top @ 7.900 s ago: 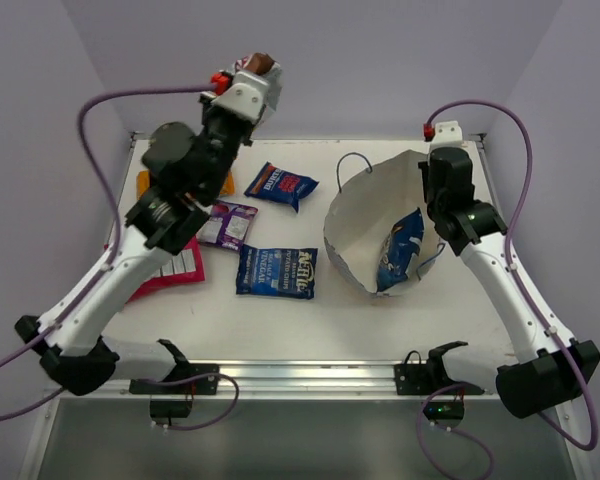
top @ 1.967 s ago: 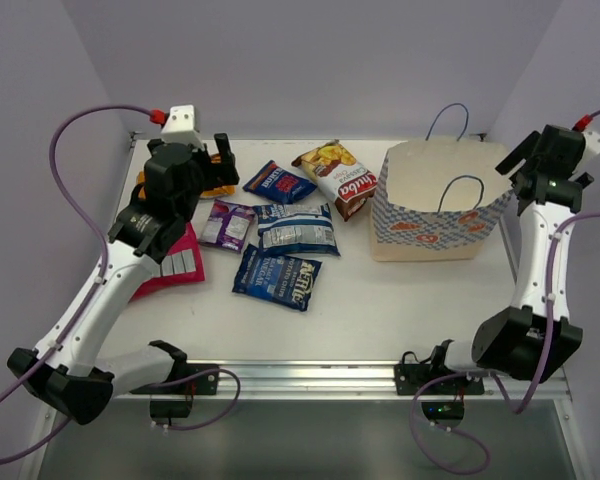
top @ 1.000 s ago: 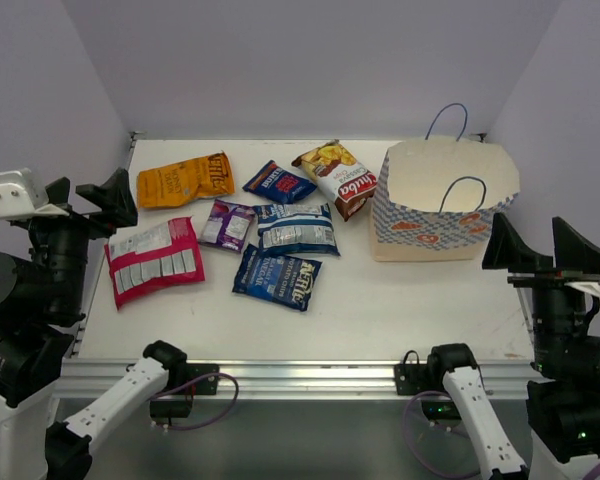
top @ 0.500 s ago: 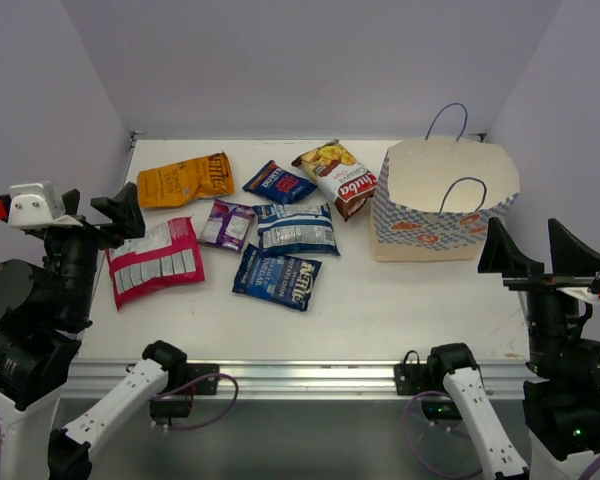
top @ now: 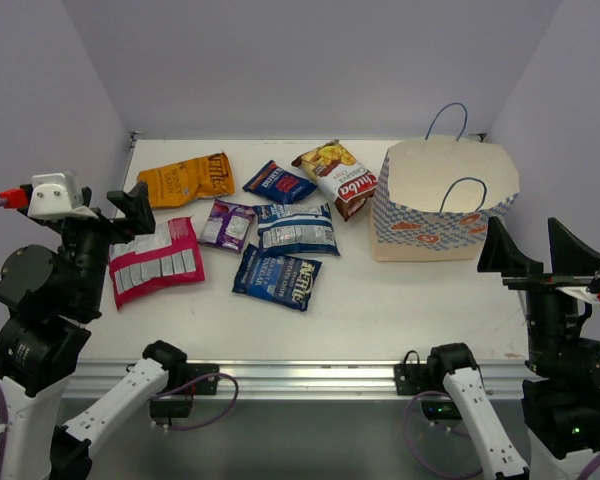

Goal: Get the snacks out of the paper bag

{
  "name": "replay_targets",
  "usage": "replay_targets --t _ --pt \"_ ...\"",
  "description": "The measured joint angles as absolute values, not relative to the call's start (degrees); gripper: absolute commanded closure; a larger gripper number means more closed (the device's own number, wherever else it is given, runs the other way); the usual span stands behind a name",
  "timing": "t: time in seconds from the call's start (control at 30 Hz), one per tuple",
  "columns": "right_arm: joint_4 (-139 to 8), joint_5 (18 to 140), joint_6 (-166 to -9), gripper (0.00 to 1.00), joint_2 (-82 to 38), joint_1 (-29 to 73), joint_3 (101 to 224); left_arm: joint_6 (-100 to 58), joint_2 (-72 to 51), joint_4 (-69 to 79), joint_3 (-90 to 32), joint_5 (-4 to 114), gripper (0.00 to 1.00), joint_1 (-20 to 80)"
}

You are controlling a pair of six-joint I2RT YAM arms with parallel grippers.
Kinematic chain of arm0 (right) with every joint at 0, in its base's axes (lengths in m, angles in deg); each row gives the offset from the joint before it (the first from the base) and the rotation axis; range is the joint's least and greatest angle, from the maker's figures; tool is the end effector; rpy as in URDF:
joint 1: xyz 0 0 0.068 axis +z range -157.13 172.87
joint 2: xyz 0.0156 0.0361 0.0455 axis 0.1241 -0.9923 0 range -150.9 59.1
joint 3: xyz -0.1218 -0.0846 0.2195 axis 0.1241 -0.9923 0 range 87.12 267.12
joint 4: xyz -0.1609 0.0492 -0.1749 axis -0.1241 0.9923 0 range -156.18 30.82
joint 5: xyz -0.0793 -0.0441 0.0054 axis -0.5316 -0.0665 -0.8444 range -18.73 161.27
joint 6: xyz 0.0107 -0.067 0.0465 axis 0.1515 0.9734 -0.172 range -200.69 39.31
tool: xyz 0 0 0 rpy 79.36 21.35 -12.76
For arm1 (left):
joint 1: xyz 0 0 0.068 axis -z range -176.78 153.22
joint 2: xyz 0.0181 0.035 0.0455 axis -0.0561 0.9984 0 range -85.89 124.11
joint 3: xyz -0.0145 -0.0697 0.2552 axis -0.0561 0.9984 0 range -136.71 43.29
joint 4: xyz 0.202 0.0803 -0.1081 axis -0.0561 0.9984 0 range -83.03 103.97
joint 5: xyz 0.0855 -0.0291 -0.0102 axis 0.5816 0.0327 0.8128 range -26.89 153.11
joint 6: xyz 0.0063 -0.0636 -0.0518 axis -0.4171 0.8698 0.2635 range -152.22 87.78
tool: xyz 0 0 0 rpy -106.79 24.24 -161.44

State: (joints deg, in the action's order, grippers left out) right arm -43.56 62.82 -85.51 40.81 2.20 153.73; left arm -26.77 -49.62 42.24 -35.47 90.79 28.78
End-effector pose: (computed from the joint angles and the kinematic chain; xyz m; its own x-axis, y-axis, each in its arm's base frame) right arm 0.0138 -0.0085 0.4645 0.4240 0.1539 -0.8925 -0.0655 0.9881 0.1393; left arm 0.0824 -0.0024 0.4782 0.1161 -0.1489 -0.9820 -0.0226 0.9880 -0.1525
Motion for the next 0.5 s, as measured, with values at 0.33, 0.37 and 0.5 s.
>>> replay_targets --t 0.33,0.37,0.5 --pt "-43.6 62.8 -85.5 0.01 40.8 2.2 153.7 -26.7 -49.5 42.3 -34.9 90.8 0.0 28.8" --pt "-43.6 62.8 -85.5 0.01 40.8 2.2 153.7 -26.7 -49.5 42.3 -34.9 90.8 0.0 28.8" --pt "-43.6 62.8 -85.5 0.01 40.8 2.2 153.7 -26.7 -49.5 42.2 -34.9 90.8 0.0 28.8"
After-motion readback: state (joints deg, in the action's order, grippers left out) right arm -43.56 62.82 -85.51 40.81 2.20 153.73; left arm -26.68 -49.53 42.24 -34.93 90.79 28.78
